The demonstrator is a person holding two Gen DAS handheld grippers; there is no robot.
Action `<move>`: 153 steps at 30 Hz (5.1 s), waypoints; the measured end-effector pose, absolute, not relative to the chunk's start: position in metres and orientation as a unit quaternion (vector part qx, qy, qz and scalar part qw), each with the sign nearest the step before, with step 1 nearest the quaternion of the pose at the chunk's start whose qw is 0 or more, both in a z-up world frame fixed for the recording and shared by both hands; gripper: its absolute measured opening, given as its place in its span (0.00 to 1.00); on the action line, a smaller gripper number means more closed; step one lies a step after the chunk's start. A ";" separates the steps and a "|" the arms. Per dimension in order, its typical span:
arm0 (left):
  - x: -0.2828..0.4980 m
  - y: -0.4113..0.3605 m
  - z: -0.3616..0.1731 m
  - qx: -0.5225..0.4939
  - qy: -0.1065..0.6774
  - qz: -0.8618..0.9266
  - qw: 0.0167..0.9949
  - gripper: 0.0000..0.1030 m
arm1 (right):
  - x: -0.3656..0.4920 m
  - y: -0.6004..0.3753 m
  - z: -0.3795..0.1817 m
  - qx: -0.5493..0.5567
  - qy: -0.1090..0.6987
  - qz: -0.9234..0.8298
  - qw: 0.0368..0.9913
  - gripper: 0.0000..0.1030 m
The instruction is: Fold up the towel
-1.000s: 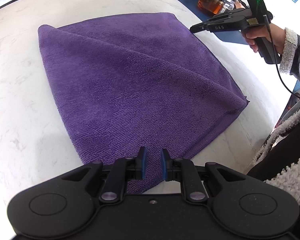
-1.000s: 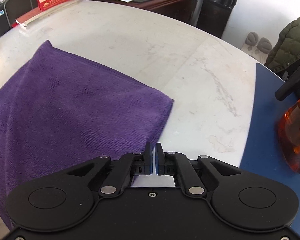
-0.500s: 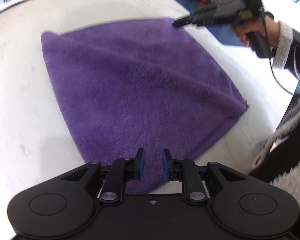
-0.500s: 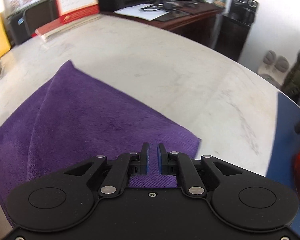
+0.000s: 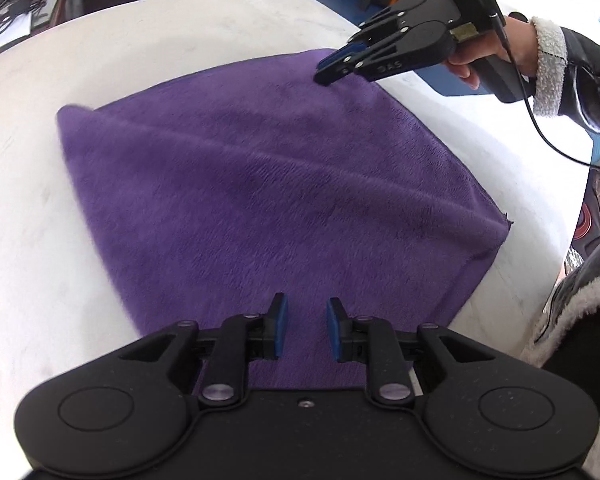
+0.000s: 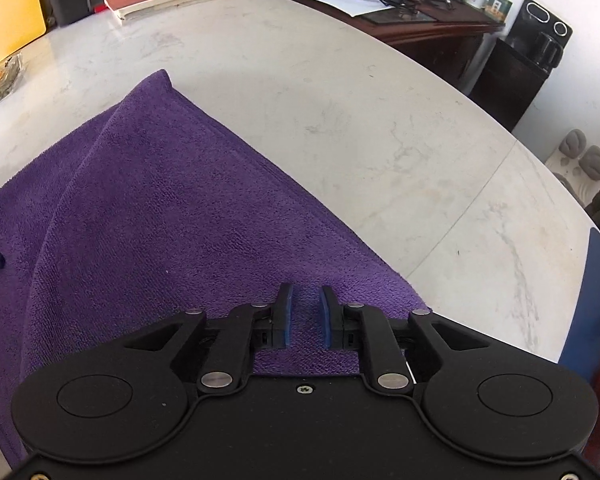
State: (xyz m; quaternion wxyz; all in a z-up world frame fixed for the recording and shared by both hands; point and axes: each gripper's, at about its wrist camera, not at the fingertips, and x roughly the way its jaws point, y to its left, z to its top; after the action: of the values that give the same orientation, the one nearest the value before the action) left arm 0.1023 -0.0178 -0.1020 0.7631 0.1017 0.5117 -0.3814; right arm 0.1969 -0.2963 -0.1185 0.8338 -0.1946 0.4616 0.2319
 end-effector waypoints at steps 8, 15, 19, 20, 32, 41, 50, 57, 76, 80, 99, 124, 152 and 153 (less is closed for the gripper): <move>0.091 0.019 -0.100 0.077 0.531 -0.360 0.763 0.19 | 0.200 -0.298 -0.119 -0.192 0.466 0.232 0.832 0.21; 0.081 0.023 -0.096 0.099 0.543 -0.347 0.758 0.20 | 0.201 -0.300 -0.119 -0.191 0.466 0.230 0.833 0.27; 0.074 0.010 -0.080 0.097 0.514 -0.371 0.767 0.25 | 0.202 -0.303 -0.119 -0.183 0.466 0.227 0.836 0.27; 0.073 -0.001 -0.076 0.099 0.501 -0.393 0.765 0.29 | 0.202 -0.303 -0.119 -0.183 0.465 0.226 0.836 0.27; 0.066 -0.092 -0.100 0.227 0.442 -0.532 0.686 0.29 | 0.198 -0.304 -0.119 -0.189 0.458 0.229 0.838 0.27; 0.069 -0.096 -0.107 0.262 0.433 -0.542 0.671 0.23 | 0.197 -0.304 -0.120 -0.190 0.455 0.232 0.839 0.27; 0.070 -0.092 -0.108 0.275 0.427 -0.544 0.668 0.13 | 0.196 -0.303 -0.119 -0.193 0.454 0.230 0.839 0.27; 0.068 -0.091 -0.106 0.282 0.427 -0.544 0.665 0.12 | 0.195 -0.302 -0.119 -0.196 0.453 0.230 0.839 0.27; 0.066 -0.095 -0.105 0.305 0.425 -0.557 0.645 0.15 | 0.197 -0.304 -0.119 -0.191 0.453 0.232 0.839 0.27; 0.065 -0.096 -0.106 0.312 0.421 -0.559 0.643 0.15 | 0.196 -0.304 -0.119 -0.189 0.453 0.231 0.840 0.28; 0.063 -0.082 -0.106 0.310 0.438 -0.561 0.630 0.04 | 0.196 -0.303 -0.119 -0.188 0.452 0.230 0.841 0.28; 0.085 -0.041 -0.088 0.205 0.453 -0.456 0.738 0.08 | 0.198 -0.307 -0.121 -0.176 0.453 0.224 0.845 0.35; 0.117 0.017 -0.113 0.096 0.501 -0.400 0.761 0.10 | 0.273 -0.164 -0.122 -0.256 0.397 0.452 0.756 0.34; 0.118 0.019 -0.114 0.093 0.504 -0.401 0.759 0.10 | 0.276 -0.162 -0.123 -0.258 0.398 0.461 0.750 0.32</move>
State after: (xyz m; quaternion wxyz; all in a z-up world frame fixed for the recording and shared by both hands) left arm 0.1182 0.0188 -0.1136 0.7591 0.0934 0.5044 -0.4007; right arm 0.2757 -0.1618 -0.1234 0.7505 -0.2577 0.3976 0.4608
